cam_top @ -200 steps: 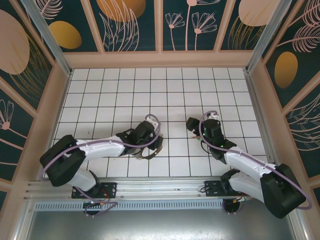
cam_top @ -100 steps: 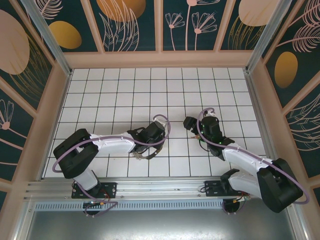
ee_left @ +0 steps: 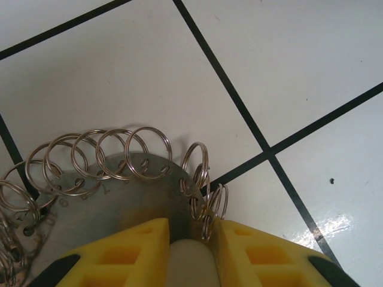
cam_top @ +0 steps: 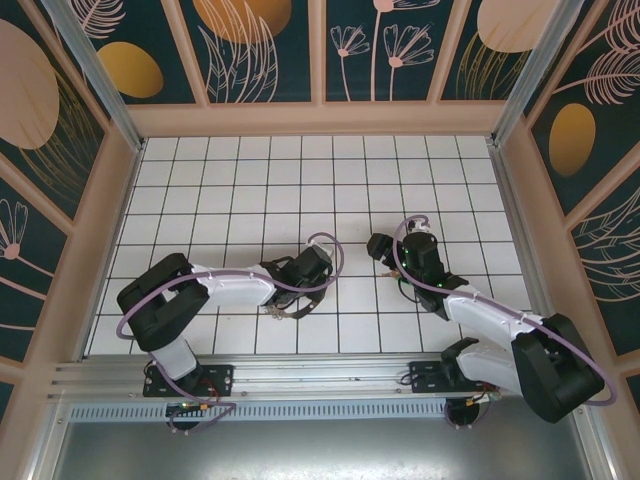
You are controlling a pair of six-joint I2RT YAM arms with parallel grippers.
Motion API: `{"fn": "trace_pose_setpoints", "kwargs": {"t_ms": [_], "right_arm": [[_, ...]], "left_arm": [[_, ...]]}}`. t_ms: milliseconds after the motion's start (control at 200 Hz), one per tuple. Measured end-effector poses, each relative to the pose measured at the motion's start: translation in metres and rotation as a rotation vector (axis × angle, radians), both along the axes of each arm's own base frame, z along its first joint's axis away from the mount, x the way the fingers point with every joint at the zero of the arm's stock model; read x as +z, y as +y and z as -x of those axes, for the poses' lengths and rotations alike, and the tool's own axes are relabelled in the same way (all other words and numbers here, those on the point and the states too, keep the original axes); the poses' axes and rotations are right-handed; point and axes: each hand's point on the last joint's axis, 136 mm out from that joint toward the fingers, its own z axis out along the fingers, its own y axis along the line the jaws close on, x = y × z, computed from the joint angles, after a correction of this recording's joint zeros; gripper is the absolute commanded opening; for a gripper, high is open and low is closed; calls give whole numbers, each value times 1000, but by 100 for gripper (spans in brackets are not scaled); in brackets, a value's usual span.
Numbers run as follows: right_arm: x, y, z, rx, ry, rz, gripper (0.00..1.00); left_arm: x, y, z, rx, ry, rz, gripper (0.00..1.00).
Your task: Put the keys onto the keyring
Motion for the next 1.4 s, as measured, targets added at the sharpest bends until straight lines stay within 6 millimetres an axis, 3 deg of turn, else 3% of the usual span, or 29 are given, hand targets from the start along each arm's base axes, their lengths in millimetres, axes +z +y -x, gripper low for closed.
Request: {"fn": "trace_pose_setpoints", "kwargs": {"t_ms": [425,490,525,586,786,866,991,1196,1396], "right_arm": [[0,0,0,2,1,-2,84],[0,0,0,4,1,-3,87],[0,0,0,5,1,-5,98],[1,2,0,10,-1,-9,99],[7,5,1,31,-17,-28,99],[9,8,2,47,-20,-34,99],[15,20,6,124,-38,-54,95],[34,43,13,293,-105,-97,80],[61,55,18,444,-201,-157,68]], "left_arm": [[-6,-4,-4,-8,-11,-8,13],[-6,-5,-5,-9,-15,-6,8],[-6,-5,-5,-9,-17,-3,5],[-5,-6,-6,-14,-23,-1,0],[-1,-7,-7,-39,-45,-8,0],[11,-9,-8,-61,-74,5,0],[46,-11,-9,-109,-156,61,0],[106,-18,-4,-209,-293,173,0],[139,-20,1,-298,-363,252,0]]}}
